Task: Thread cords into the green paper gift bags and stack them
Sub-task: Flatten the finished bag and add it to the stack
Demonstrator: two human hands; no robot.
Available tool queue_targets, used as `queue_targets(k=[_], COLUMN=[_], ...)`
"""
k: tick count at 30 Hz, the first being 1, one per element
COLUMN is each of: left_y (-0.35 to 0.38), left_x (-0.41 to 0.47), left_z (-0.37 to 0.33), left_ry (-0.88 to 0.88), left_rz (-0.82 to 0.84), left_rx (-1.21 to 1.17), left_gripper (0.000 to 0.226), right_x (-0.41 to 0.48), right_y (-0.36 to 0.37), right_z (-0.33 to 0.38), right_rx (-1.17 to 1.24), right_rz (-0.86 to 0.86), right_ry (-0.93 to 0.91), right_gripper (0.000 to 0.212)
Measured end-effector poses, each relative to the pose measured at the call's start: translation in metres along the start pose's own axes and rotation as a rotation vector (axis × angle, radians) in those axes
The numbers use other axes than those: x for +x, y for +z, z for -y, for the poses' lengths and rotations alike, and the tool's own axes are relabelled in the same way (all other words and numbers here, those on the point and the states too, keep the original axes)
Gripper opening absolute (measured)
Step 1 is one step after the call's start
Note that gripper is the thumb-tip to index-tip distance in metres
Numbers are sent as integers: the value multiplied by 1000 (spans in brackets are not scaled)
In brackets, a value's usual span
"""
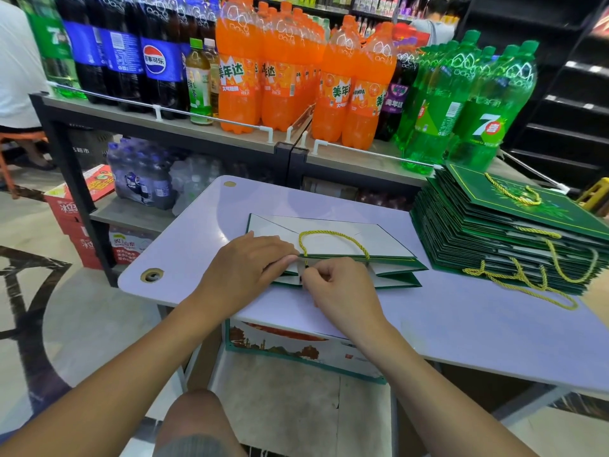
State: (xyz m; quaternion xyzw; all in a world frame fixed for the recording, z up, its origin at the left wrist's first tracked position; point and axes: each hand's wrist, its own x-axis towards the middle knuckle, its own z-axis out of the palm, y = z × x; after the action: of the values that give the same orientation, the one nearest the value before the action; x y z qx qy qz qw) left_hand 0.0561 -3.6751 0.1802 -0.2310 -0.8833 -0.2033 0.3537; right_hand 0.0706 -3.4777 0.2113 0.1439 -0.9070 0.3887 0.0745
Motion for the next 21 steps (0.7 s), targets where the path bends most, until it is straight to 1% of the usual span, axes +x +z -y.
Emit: queue_targets(k=[3, 6, 8, 9, 11, 12, 13, 14, 15, 16, 17, 18, 19, 21], left_y=[-3, -3, -3, -4, -5, -5, -4, -1, 3, 6, 9, 10, 10, 7], left_x=[2, 4, 4, 3, 4, 6, 7, 8, 9, 11, 12, 12, 13, 14], left_z=[-2, -4, -3, -3, -1, 1, 3, 6, 7, 8, 9, 9, 8, 6], left_ry=[7, 25, 34, 25, -50, -118, -191, -254, -295, -308, -295, -271, -251, -239], left_rz=[46, 80, 64, 51, 45, 74, 136, 234, 358, 477, 564, 615, 642, 662], left_rx=[-17, -26, -32, -45, -98, -117, -112, -80, -23, 44, 102, 139, 153, 148], left_gripper=[37, 37, 34, 32, 32, 35, 38, 44, 50, 57, 62, 65, 66, 66], right_x=[1, 0, -3, -2, 8, 19, 31, 45, 59, 72, 83, 92, 97, 106], right_y=[-5, -10, -12, -16, -28, -35, -42, -46, -49, -49, -44, -39, -33, -25], right_z=[-1, 3, 7, 8, 12, 12, 11, 8, 4, -1, -8, -16, -23, -35], right_rx=[-16, 47, 29, -6, -32, -38, -73, -140, -227, -335, -456, -568, -657, -710], right_rz=[16, 148, 231, 242, 167, 108, 54, 25, 26, 46, 87, 138, 170, 169], right_ry=[12, 57, 27, -3, -41, -44, -44, -53, -65, -72, -74, -70, -59, -81], right_gripper=[37, 35, 41, 46, 50, 48, 44, 39, 30, 27, 36, 46, 46, 29])
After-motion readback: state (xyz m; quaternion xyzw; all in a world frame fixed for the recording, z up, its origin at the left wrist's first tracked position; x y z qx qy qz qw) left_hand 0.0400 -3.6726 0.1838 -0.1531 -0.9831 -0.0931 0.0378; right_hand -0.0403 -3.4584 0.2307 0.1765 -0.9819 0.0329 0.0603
